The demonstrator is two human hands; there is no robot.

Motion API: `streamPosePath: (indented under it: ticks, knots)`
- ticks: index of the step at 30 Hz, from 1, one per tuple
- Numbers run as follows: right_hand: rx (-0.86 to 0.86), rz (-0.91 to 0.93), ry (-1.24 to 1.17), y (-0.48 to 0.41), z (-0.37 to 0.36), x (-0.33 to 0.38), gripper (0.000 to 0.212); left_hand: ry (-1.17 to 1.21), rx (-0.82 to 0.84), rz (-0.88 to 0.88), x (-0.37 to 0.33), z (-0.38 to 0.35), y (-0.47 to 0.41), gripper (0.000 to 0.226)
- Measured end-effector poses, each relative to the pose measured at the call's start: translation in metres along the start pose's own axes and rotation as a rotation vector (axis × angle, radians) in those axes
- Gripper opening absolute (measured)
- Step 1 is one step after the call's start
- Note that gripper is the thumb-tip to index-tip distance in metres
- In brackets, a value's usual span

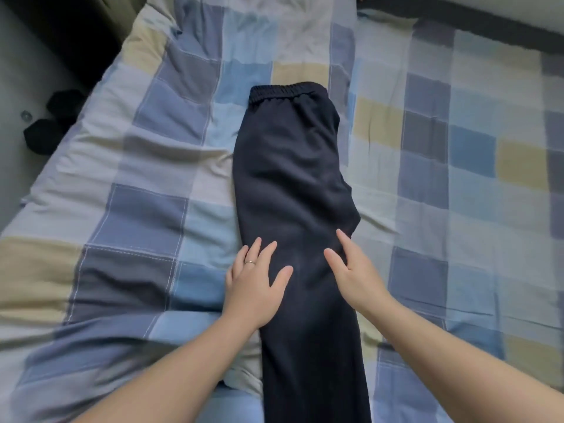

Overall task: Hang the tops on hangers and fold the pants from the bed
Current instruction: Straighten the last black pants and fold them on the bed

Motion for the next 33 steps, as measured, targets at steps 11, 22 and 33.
streamPosePath:
  ticks: [11, 22, 33]
  knots:
    - [0.259, 0.000, 0.443, 0.169, -0.016, -0.060, 0.060, -0.300, 0.015, 0.043, 0.051, -0.057, 0.170, 0.070]
    - [0.329, -0.040, 0.440, 0.276, -0.037, -0.155, 0.060, -0.059, 0.089, 0.318, 0.111, -0.151, 0.282, 0.077]
    - [0.202, -0.109, 0.088, 0.301, -0.095, -0.261, 0.059, 0.361, 0.056, 0.539, 0.183, -0.240, 0.293, 0.086]
Point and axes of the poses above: each hand's wrist, its own y-axis away from the middle knuckle, its own z-axis out of the back of the hand, x = y × z, the point moved 4 cm from there along -y, towards the middle knuckle, and after that the axes turned 13 degrees about z, right-handed, at the moved point
